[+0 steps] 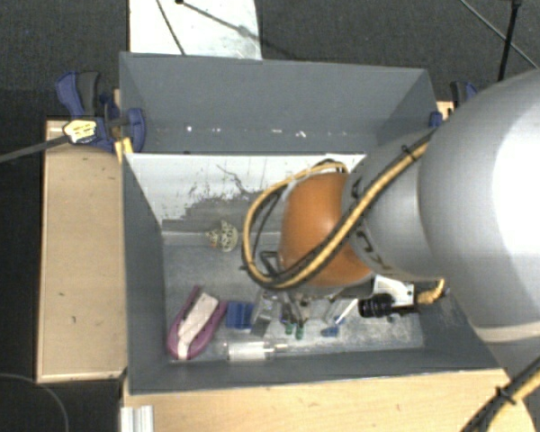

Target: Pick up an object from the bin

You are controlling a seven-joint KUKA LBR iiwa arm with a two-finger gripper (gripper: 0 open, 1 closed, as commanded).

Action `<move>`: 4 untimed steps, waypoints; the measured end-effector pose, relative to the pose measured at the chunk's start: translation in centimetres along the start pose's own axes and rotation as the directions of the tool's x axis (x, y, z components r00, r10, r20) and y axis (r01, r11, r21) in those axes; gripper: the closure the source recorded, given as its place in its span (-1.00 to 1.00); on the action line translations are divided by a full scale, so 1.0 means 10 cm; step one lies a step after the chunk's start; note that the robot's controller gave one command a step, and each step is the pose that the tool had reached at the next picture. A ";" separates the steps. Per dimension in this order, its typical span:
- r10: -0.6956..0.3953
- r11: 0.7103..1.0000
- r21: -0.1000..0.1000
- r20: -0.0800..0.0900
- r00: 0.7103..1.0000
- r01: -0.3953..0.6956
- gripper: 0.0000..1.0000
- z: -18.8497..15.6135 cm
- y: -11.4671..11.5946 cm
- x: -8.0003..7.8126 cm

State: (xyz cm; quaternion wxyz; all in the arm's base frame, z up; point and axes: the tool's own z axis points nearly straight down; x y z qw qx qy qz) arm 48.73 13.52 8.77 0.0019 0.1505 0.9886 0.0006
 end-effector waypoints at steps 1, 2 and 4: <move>0.003 1.000 -0.002 0.002 1.000 -0.003 1.00 -0.22 0.01 0.11; 0.005 1.000 -0.001 0.001 1.000 -0.005 -1.00 -0.21 0.01 0.11; -0.017 1.000 -0.007 0.003 1.000 0.017 1.00 0.14 0.38 0.12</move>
Offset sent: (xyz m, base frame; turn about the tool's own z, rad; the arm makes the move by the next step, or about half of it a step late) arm -0.0110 0.0039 0.0211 0.0075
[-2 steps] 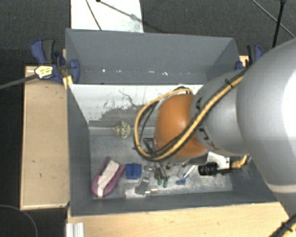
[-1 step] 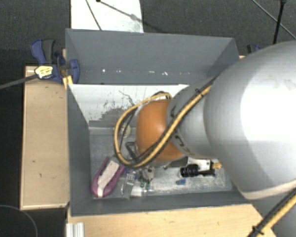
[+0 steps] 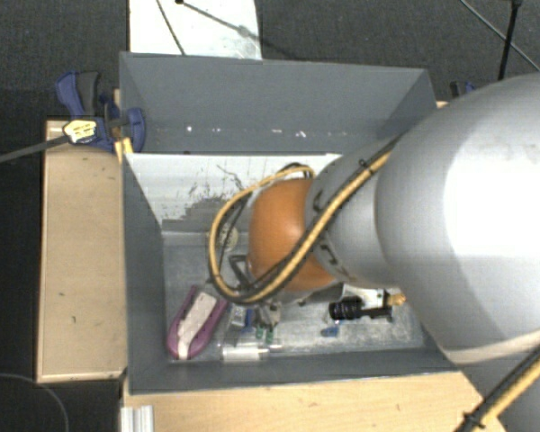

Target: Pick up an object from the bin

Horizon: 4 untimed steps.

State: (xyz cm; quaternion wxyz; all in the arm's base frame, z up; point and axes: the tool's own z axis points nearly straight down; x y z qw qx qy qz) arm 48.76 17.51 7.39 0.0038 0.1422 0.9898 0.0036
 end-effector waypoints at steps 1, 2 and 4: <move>0.000 1.000 0.002 0.003 1.000 0.000 1.00 -1.02 0.02 -0.25; -0.003 1.000 0.008 -0.005 1.000 0.003 -1.00 -0.97 0.01 -0.22; -0.641 0.767 0.003 -0.002 0.767 0.641 -1.00 0.03 -0.28 -0.04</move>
Offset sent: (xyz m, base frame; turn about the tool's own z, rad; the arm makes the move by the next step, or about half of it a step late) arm 0.0204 -0.0057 0.0970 0.0069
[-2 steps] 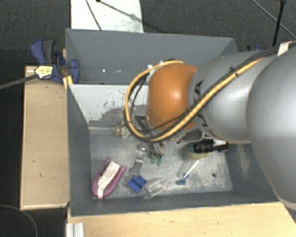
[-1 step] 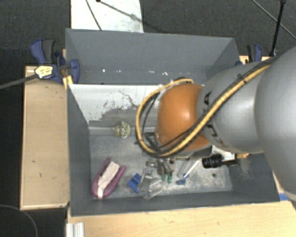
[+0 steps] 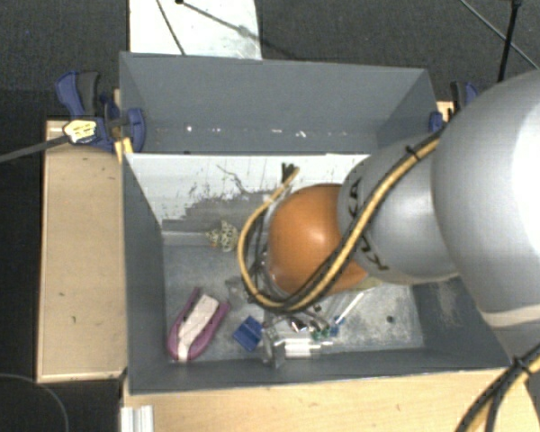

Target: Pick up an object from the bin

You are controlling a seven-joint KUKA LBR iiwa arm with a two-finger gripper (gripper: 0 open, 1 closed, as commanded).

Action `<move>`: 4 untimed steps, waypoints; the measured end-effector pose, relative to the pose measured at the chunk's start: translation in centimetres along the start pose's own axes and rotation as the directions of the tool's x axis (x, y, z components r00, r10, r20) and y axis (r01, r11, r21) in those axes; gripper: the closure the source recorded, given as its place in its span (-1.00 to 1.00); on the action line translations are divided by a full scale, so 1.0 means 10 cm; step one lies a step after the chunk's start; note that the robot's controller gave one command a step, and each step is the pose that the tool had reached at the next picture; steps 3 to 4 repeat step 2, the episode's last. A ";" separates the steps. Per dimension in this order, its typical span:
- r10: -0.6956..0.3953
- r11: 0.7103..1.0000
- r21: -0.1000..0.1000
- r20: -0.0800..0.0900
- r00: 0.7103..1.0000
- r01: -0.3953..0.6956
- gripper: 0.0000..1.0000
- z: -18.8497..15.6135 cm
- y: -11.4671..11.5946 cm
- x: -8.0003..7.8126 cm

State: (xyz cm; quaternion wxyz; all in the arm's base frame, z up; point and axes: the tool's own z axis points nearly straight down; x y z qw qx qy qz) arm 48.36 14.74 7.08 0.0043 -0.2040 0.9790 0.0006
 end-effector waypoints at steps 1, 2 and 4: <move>0.004 1.000 -0.001 -0.003 1.000 -0.004 1.00 0.00 0.00 0.01; -0.055 0.998 0.000 0.005 0.998 0.055 1.00 -1.81 0.14 -0.48; -0.055 0.998 0.000 0.005 0.998 0.055 1.00 -1.81 0.14 -0.48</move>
Offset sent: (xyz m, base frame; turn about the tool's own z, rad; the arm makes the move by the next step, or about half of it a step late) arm 0.0000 0.0000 0.0000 0.0000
